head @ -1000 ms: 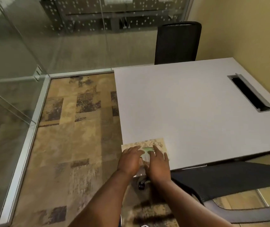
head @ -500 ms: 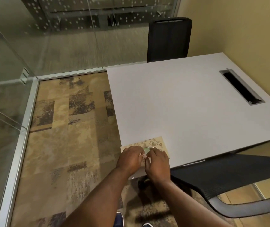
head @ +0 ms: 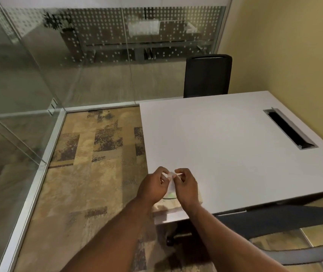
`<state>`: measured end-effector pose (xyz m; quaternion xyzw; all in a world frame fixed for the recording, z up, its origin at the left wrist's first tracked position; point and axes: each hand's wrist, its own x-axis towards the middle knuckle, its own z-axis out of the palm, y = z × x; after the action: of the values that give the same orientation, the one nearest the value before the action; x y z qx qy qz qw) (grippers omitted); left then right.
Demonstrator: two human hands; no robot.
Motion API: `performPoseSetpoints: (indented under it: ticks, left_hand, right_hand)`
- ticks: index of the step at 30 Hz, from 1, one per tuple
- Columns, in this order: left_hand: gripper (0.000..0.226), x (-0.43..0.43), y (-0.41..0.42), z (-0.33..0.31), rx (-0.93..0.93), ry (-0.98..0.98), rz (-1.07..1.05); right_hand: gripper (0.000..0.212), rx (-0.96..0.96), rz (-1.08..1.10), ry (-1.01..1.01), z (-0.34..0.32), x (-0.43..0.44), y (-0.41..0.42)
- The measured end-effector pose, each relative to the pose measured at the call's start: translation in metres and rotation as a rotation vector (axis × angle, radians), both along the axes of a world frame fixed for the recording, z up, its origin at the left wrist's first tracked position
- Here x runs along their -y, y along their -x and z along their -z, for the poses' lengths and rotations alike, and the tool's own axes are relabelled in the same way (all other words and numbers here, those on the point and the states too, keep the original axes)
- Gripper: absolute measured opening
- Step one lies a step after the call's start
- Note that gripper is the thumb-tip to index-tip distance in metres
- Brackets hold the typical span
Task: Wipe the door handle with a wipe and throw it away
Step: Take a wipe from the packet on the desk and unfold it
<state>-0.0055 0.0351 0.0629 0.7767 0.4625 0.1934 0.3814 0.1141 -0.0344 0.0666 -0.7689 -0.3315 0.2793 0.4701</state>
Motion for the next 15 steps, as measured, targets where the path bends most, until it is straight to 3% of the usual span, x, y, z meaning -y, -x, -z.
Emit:
performPoseSetpoints:
  ticks: [7,15]
  left_hand:
    - [0.020,0.010,0.016,-0.029,0.163,0.116,-0.188]
    - [0.010,0.024,0.060,-0.064,0.184,0.033,-0.438]
  right_hand:
    - [0.021,-0.199,-0.053,-0.177,-0.039,-0.011,0.005]
    - [0.024,-0.404,-0.204,-0.213,-0.062,-0.014,0.037]
